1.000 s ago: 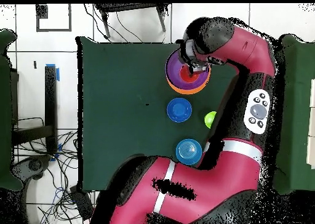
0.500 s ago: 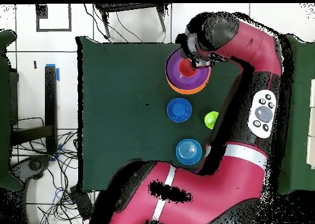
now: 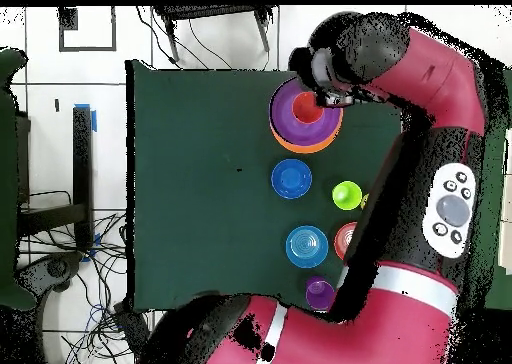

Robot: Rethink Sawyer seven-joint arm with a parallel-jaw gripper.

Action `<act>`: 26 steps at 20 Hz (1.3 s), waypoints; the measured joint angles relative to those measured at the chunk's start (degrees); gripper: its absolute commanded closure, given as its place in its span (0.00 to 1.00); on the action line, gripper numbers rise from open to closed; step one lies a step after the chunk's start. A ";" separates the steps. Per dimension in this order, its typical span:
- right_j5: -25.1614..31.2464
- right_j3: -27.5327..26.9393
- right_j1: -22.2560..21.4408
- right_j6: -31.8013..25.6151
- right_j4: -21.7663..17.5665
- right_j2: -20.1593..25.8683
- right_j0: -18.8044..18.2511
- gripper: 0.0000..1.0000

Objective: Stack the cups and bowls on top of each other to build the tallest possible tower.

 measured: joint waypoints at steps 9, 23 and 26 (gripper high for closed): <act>-9.57 13.67 -6.07 0.00 0.51 0.94 -0.34 0.00; -19.13 28.55 -8.98 0.00 0.49 4.95 -0.75 0.00; -21.30 32.46 -9.79 0.00 0.46 6.27 -1.83 0.00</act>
